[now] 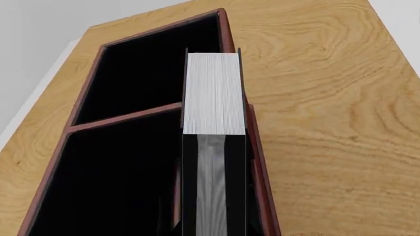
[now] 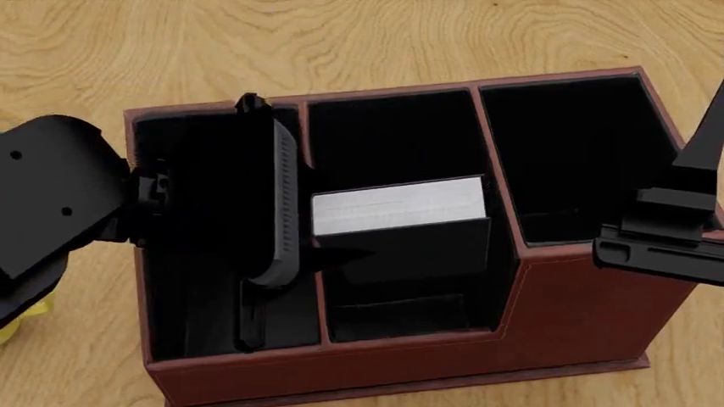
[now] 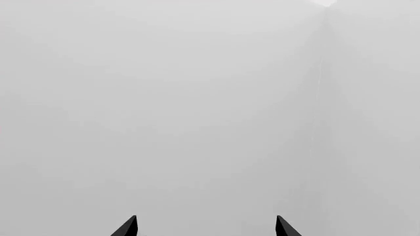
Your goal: Pick up the book and place it in the back compartment of the caddy.
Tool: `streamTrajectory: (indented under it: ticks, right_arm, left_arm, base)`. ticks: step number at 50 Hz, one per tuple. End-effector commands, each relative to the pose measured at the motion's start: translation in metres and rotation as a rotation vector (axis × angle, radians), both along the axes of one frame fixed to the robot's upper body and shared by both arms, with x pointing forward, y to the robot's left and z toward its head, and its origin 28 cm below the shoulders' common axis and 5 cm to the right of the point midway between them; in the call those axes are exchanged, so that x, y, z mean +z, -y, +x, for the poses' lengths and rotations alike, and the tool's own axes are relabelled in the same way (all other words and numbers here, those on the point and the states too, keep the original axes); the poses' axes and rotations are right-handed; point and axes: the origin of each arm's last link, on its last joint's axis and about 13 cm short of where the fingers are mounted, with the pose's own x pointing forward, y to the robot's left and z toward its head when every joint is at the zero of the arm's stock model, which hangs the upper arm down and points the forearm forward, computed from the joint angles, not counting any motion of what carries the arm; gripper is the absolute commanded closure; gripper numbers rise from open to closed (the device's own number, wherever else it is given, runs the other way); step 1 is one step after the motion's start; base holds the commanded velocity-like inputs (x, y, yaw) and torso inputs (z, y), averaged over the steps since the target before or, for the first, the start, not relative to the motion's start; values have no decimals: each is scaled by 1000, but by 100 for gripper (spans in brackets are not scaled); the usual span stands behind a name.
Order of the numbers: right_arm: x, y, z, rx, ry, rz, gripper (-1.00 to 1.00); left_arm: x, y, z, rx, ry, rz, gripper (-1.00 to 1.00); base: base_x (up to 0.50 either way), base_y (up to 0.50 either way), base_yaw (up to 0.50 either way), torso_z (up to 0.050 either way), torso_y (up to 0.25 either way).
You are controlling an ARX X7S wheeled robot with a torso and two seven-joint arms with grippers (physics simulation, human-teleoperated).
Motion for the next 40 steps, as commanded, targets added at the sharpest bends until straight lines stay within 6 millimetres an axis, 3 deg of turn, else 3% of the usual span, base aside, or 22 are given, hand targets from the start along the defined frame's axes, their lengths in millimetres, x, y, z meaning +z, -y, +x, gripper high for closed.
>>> streamTrajectory:
  ticks: [1,40]
  right_arm:
    - [0,0,0,-1,-2,-1,-100]
    - [-1,2,1,-7,-6,-3,-100]
  left_arm:
    - [-3,3,5,2,-10,-33,100]
    - [-32,8,25,13,-54,9,100]
  base:
    - [0,0,0,0,0]
    - [0,0,0,0,1]
